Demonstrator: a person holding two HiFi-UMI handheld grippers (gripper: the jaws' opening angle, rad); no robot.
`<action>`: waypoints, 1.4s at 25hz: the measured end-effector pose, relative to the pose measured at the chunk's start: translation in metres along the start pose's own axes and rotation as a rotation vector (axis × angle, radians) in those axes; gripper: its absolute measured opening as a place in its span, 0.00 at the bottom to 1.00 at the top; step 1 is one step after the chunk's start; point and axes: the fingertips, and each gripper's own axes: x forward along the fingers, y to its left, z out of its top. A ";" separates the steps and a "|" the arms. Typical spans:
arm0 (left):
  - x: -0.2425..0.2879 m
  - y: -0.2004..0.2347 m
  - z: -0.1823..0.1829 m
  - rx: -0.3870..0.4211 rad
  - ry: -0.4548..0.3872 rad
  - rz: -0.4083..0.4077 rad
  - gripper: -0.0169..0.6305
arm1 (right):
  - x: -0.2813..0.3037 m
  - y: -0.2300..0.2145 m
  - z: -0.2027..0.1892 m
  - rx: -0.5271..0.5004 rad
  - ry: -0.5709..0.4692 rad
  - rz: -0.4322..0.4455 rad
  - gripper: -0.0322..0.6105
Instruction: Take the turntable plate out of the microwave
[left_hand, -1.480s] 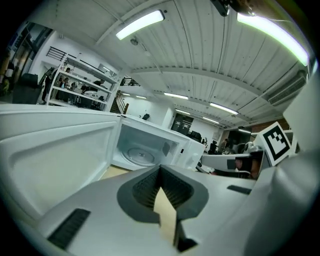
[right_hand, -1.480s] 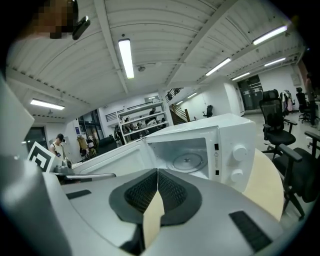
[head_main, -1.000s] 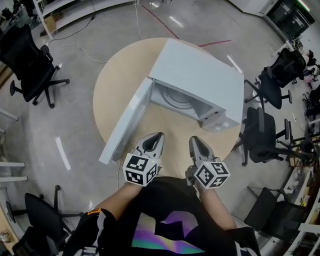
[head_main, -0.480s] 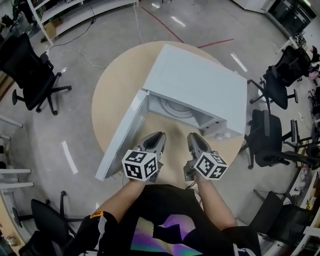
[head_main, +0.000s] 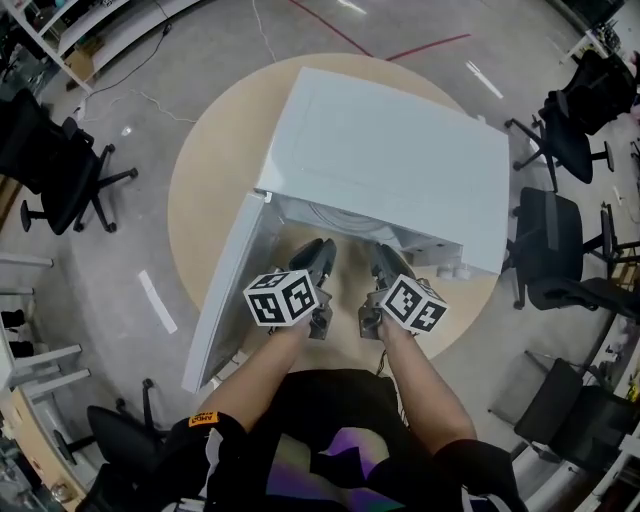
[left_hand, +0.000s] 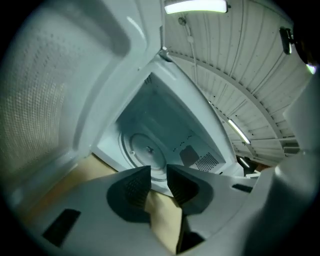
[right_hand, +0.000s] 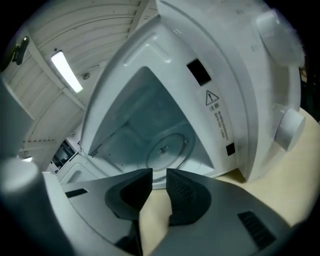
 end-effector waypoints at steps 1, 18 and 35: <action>0.008 0.004 0.000 -0.023 0.001 0.007 0.23 | 0.006 -0.008 -0.001 0.019 0.004 -0.019 0.16; 0.067 0.061 0.001 -0.214 0.018 0.119 0.23 | 0.048 -0.047 -0.006 0.207 0.020 -0.093 0.16; 0.069 0.061 0.012 -0.411 -0.052 0.115 0.23 | 0.055 -0.040 -0.007 0.318 0.022 -0.036 0.16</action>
